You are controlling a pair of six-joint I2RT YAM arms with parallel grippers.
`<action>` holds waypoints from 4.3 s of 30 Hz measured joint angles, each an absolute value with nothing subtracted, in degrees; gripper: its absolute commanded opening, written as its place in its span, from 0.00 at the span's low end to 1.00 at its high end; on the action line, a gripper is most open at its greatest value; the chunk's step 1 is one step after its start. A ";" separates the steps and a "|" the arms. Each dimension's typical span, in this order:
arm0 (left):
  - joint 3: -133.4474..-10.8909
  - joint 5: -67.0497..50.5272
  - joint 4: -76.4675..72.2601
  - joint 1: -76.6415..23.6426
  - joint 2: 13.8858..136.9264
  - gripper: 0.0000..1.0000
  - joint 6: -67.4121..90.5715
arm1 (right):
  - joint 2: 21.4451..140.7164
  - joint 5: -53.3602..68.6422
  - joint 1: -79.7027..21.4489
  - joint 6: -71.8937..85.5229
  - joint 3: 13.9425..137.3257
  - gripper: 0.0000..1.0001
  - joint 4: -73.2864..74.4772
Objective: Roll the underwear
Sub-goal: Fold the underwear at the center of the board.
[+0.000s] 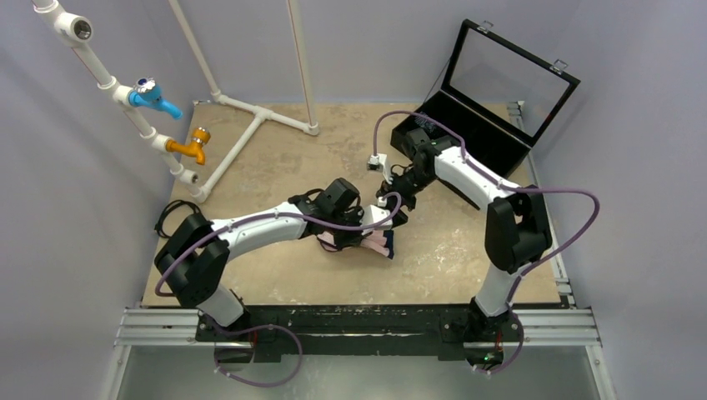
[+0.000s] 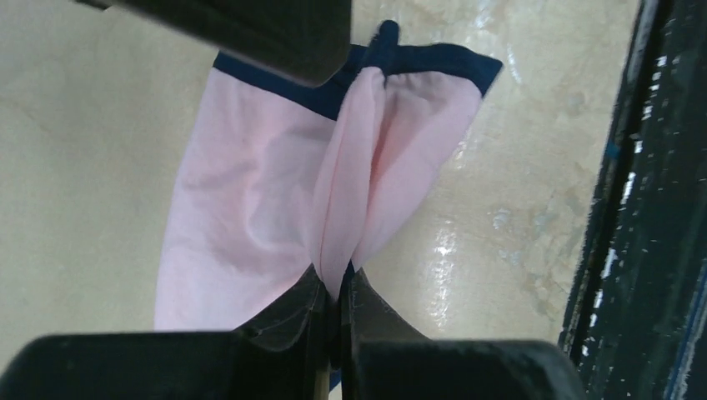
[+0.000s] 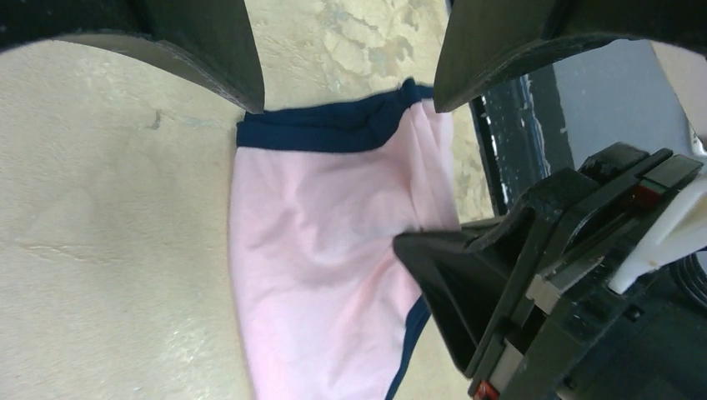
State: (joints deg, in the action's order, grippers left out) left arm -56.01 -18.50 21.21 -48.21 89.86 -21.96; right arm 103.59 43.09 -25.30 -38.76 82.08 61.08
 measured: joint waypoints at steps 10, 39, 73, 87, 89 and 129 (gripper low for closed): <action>-59.94 -34.11 26.30 -45.21 93.23 0.00 -22.31 | 97.73 45.04 -23.86 -34.41 71.99 0.80 48.71; -68.55 -43.77 20.18 -44.71 103.20 0.00 -21.58 | 91.46 45.80 -13.82 -31.09 65.91 0.78 43.62; -74.54 -43.05 42.15 -36.62 110.80 0.00 -14.57 | 87.00 51.59 -16.03 -39.86 57.89 0.75 44.58; -83.55 -44.86 51.66 -36.62 119.35 0.01 -15.62 | 84.58 51.90 -16.03 -29.93 52.71 0.75 31.90; -83.90 -45.08 52.21 -36.60 119.68 0.01 -15.64 | 84.68 51.90 -16.03 -29.17 52.58 0.75 30.87; -96.20 -47.64 59.51 -34.46 129.25 0.08 -13.82 | 94.89 39.90 -18.00 -17.98 53.54 0.66 22.98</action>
State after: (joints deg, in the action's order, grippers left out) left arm -96.20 -47.64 59.51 -34.46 129.25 -13.82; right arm 94.89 39.90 -18.00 -17.98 53.54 22.98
